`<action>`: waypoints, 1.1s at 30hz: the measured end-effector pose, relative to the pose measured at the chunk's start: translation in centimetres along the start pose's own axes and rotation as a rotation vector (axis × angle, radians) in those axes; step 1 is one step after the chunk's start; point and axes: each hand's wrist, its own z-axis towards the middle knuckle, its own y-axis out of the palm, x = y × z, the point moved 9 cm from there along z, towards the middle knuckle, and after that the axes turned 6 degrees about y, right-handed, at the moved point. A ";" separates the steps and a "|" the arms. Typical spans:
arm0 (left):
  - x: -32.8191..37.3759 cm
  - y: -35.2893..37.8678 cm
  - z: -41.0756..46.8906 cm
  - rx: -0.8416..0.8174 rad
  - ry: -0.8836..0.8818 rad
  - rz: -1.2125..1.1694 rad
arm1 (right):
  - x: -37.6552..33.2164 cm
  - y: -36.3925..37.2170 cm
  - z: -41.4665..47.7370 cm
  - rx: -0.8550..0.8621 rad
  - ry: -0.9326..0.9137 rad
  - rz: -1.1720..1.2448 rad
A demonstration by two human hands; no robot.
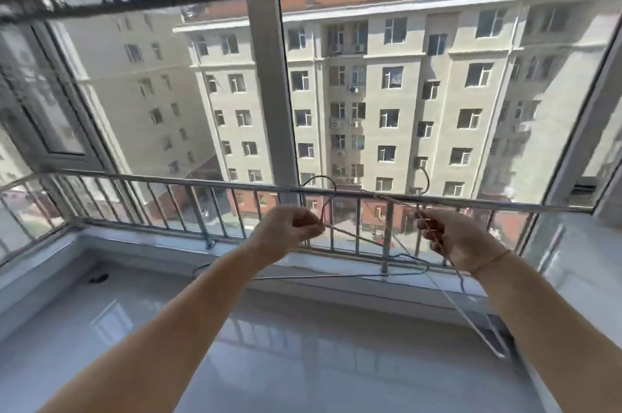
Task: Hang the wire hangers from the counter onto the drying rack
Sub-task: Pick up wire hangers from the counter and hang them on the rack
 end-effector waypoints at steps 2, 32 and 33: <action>-1.0 -2.9 -1.2 0.004 0.052 0.134 | -0.3 4.3 0.1 -0.071 0.016 -0.060; -21.4 -35.4 0.8 0.678 -0.321 -0.657 | -8.9 55.1 8.5 -0.867 0.156 0.247; -21.5 -36.6 1.0 0.710 -0.322 -0.663 | -9.8 56.3 8.9 -0.860 0.134 0.251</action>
